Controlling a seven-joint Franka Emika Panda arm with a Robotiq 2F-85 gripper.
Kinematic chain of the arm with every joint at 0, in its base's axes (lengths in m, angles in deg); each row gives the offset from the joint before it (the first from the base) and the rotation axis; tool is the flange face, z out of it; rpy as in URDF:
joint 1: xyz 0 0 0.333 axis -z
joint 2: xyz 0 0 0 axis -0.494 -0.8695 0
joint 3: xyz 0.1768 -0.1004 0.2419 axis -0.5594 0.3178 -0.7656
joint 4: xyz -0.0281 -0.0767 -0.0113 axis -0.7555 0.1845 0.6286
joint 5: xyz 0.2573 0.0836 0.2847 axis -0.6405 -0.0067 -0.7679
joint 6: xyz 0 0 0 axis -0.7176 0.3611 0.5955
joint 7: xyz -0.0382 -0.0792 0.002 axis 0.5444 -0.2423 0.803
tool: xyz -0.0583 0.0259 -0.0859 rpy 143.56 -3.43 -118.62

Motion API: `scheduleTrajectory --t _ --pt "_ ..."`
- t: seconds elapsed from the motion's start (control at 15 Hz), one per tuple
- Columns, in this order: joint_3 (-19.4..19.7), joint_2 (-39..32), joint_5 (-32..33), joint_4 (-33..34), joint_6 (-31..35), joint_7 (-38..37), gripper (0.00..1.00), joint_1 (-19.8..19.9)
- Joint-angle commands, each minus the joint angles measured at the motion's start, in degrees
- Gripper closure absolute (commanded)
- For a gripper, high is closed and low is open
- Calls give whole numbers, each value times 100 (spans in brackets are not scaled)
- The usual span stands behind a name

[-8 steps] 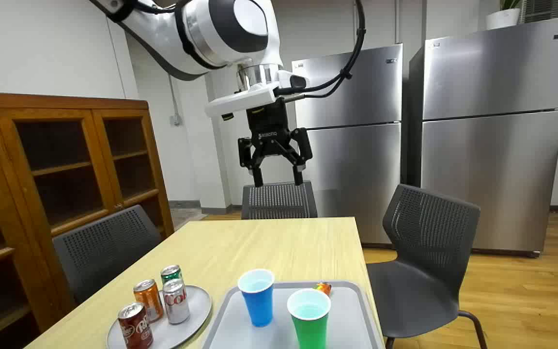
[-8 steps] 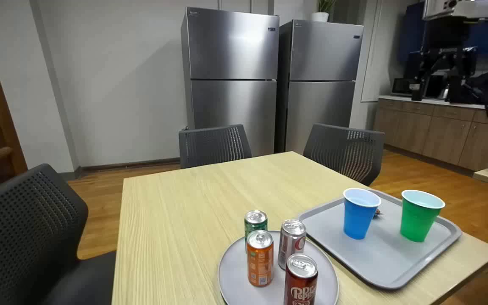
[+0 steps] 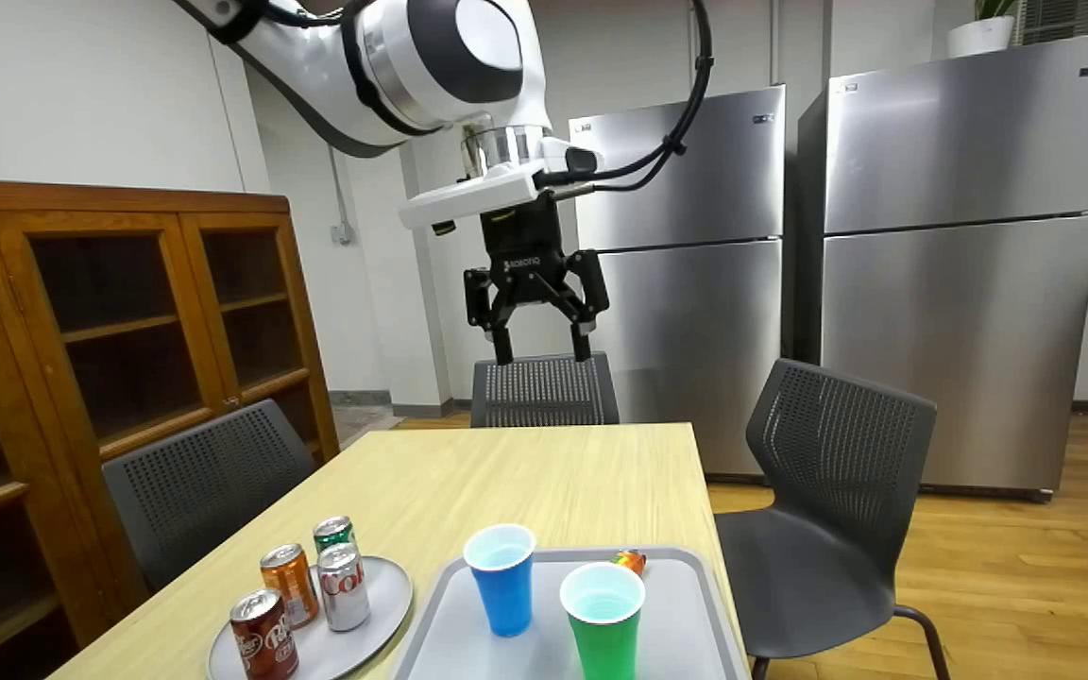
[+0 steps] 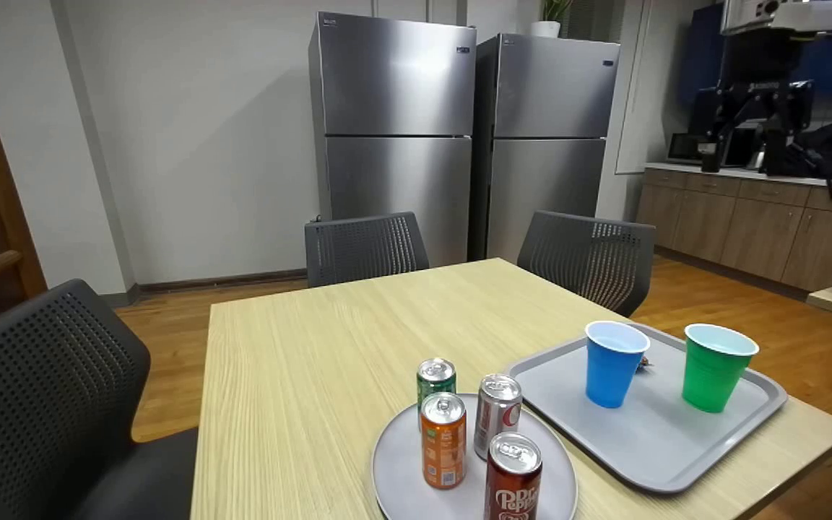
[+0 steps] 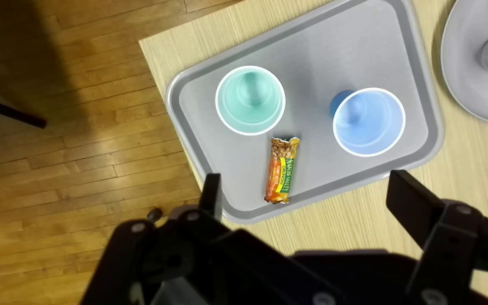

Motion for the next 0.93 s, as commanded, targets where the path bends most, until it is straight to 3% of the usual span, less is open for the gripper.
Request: scheduleTrajectory --t 0.0,0.4,0.87 --pt "-20 -2 -6 9 -11 6 0 22" --pt "-15 -56 -106 24 28 -30 0 9" --pt "-140 -538 -654 -34 671 -441 0 -128"
